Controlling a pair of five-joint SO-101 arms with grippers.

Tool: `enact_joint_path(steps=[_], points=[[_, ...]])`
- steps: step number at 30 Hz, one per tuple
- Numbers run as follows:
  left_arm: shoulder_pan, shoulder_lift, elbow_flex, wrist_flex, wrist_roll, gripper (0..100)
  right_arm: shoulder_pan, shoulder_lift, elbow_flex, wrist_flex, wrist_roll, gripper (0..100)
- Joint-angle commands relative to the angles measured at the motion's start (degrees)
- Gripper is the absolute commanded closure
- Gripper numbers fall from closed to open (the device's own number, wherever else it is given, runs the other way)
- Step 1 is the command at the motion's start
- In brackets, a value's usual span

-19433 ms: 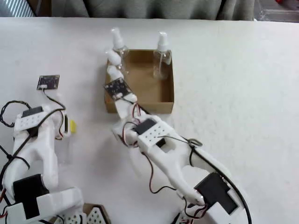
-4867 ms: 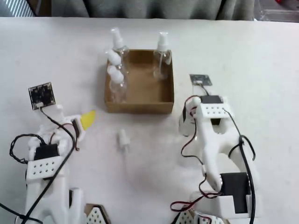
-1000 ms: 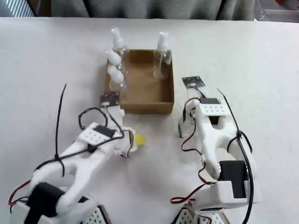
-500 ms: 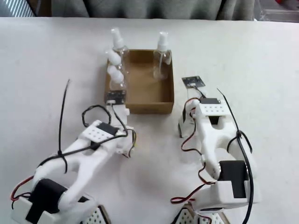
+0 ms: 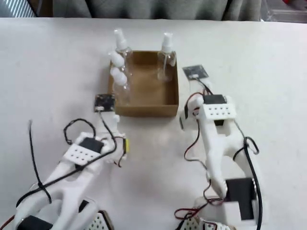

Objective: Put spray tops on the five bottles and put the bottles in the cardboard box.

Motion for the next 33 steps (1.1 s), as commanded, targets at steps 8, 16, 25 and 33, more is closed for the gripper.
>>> enact_joint_path(steps=[8,16,25,33], points=[[-5.23,-2.86,-0.62,-0.18,-0.88,98,-4.62,-21.85,-5.71,0.57,-0.09,98.2],[-9.71,-3.74,-1.23,0.18,-6.15,98,-4.88,-24.75,1.41,-11.47,-0.09,98.3],[-18.59,-20.35,-1.32,7.74,-6.15,98,-4.79,-35.3,13.19,-28.53,-3.16,98.3],[-23.6,-39.25,-11.16,17.67,-6.15,98,-8.04,-48.48,15.91,-31.16,-10.29,98.3]])
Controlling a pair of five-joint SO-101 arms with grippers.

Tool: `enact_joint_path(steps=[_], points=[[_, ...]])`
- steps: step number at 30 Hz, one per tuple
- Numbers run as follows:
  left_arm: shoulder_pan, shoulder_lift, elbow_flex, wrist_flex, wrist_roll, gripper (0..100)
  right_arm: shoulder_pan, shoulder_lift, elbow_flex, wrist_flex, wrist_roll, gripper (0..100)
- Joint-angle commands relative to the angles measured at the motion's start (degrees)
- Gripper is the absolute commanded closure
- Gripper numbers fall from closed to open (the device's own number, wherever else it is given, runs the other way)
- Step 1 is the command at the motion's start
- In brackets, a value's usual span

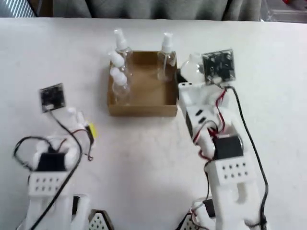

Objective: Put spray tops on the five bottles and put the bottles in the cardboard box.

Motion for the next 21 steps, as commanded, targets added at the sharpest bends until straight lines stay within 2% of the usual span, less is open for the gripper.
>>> enact_joint_path(steps=[1,7,15,21], points=[[-2.51,-8.75,-9.93,3.08,-0.53,98,-3.82,-6.02,1.67,-1.36,-1.14,98.3],[-2.59,-9.54,-29.1,3.25,-0.53,98,-11.82,-14.46,9.76,-6.99,-1.14,98.3],[-2.24,3.21,-55.74,2.73,-2.02,98,-20.18,-25.89,21.36,-11.56,-1.05,98.3],[-2.15,10.33,-67.34,-5.27,-2.02,98,-25.36,-31.69,28.04,-11.56,-0.62,98.3]])
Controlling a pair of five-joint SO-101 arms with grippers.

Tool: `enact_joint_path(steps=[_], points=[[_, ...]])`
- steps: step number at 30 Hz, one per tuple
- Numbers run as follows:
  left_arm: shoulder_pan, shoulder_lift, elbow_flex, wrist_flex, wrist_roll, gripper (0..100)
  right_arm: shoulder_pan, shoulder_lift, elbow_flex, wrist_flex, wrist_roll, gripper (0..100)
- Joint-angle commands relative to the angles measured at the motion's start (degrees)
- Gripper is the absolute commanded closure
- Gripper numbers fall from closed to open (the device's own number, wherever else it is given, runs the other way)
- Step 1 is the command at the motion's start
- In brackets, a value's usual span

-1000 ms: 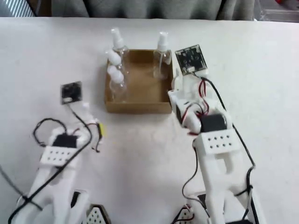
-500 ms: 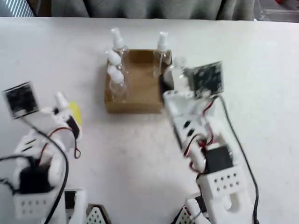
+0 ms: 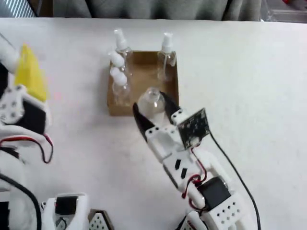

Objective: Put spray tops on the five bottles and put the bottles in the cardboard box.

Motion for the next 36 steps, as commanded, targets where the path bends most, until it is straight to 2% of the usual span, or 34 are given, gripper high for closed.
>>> enact_joint_path(steps=[1,6,11,15,28,36], points=[[0.31,4.44,-7.47,-5.54,-0.44,98,-4.0,-3.3,1.85,-1.27,0.0,98.3],[9.36,7.08,-9.85,-8.79,-0.7,97,-8.31,-6.81,5.27,-0.84,0.09,98.3],[20.7,9.98,-9.93,-9.05,-8.97,98,-8.66,-9.98,5.63,1.54,0.09,98.3],[26.51,12.0,-9.93,-8.97,-10.2,98,-8.75,-11.74,5.63,3.74,0.09,98.3],[34.24,17.27,-9.49,-8.79,-9.93,98,-10.07,-13.14,6.86,4.09,0.09,98.3],[38.81,16.75,-10.02,-0.97,-9.93,98,-9.89,-13.14,7.3,4.09,0.09,98.3]])
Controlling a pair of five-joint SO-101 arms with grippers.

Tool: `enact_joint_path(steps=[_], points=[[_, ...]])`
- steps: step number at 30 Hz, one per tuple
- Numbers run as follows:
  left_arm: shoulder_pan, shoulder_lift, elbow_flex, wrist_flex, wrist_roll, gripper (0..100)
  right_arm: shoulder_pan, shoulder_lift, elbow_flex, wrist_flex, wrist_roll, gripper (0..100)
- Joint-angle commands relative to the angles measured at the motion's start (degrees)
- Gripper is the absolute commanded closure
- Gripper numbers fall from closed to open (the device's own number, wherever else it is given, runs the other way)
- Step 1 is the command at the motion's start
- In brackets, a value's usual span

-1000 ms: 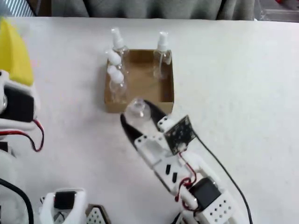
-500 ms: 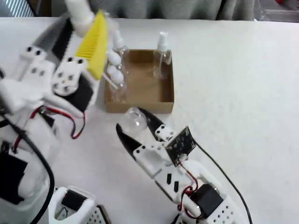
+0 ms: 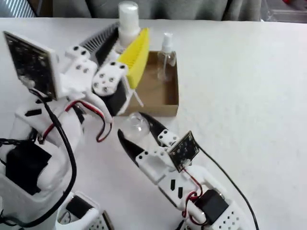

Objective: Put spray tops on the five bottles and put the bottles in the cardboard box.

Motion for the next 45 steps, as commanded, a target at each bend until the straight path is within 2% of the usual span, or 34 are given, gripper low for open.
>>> enact_joint_path(steps=[1,9,12,22,32,40,45], points=[[1.27,-0.31,-2.55,2.46,-0.35,98,0.22,-0.66,0.0,-0.04,0.09,98.3],[0.75,-9.27,1.85,2.46,-0.26,98,0.31,-0.66,0.7,-0.04,0.09,98.3],[-1.54,-9.71,5.45,1.93,-0.26,98,0.31,-0.66,0.79,-0.04,0.09,98.3],[-1.89,-9.89,12.22,-5.1,-0.26,98,0.22,-0.66,0.79,-0.04,0.09,98.3],[-1.89,-10.07,16.53,-4.57,-0.26,98,0.22,-0.66,0.79,-0.04,0.09,98.3],[2.68,-12.88,17.14,4.92,-0.18,98,0.13,-0.66,0.79,-0.04,0.09,98.3],[3.38,-18.59,24.35,2.37,-0.18,98,0.22,-0.66,0.79,-0.04,0.09,98.3]])
